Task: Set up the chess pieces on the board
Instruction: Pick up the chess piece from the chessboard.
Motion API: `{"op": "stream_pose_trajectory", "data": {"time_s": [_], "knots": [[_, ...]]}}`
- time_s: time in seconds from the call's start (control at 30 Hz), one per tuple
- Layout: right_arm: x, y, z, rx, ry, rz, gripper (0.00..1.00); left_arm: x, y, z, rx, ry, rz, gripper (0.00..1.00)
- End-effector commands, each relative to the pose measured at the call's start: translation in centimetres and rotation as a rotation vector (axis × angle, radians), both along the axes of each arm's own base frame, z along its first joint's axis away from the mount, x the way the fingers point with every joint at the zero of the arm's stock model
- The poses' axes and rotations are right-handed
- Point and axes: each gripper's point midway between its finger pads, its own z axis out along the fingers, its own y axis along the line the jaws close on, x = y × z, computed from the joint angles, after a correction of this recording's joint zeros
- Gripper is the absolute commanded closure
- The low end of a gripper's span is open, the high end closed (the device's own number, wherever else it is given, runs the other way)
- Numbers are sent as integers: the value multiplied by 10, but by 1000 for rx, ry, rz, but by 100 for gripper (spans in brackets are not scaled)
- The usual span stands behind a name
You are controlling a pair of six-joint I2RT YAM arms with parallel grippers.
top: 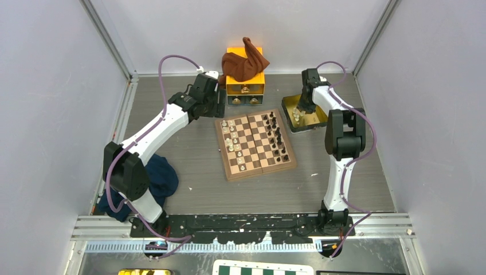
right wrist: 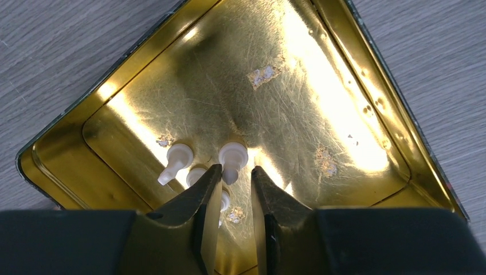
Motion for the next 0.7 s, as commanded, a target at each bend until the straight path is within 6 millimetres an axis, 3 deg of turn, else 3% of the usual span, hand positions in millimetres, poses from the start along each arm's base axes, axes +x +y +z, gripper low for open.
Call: {"op": "stream_pose_trajectory", "data": {"time_s": [0.0, 0.4, 0.67], "knots": [[17, 1, 16, 11, -67, -8, 70, 4, 3, 25, -33, -73, 18, 29], [21, 1, 15, 18, -70, -10, 77, 5, 3, 20, -23, -64, 18, 28], [22, 1, 13, 22, -70, -12, 80, 11, -6, -15, 6, 20, -9, 32]]}}
